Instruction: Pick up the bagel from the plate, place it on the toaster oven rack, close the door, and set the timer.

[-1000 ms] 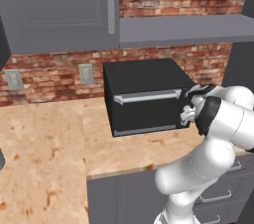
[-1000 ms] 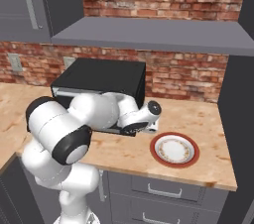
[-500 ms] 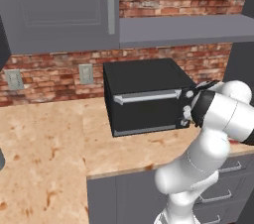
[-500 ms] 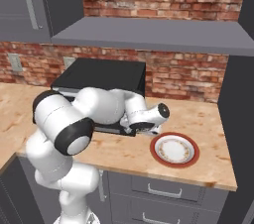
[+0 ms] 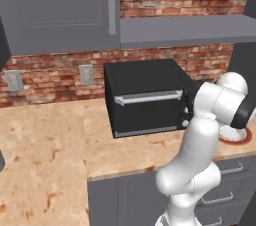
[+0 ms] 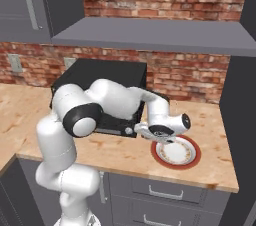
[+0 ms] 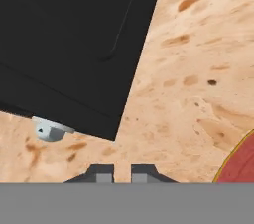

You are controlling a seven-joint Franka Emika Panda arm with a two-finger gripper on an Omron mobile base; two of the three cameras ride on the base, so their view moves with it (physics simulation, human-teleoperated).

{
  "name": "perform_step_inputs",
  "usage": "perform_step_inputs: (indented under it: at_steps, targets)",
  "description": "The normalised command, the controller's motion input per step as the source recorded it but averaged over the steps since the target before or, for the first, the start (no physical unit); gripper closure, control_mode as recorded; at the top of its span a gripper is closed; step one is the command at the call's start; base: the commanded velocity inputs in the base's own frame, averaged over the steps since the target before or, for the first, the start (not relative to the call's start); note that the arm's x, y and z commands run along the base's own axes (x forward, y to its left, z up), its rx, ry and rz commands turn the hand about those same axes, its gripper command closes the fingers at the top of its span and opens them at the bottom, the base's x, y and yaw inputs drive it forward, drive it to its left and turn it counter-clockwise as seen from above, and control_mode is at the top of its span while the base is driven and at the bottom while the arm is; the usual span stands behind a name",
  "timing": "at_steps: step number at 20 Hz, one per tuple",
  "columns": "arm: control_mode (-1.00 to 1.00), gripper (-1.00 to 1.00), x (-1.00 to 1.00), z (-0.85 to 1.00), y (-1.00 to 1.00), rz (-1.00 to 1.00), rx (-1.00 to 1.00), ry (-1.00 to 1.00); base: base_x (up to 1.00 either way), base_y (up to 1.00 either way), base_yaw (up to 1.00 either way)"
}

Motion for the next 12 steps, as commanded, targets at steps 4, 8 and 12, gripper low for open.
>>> perform_step_inputs:
  at_steps: [4,8,12]
  targets:
    - [-1.00,1.00,-0.46,-0.30,-0.96,0.00,0.00,-0.14,0.00,0.00,0.00]
    - [-1.00,1.00,-0.49,0.00,-0.44,0.00,0.00,-0.18,0.00,0.00,0.00]
    - [-1.00,1.00,-0.27,0.41,-0.02,0.00,0.00,-0.19,0.00,0.00,0.00]
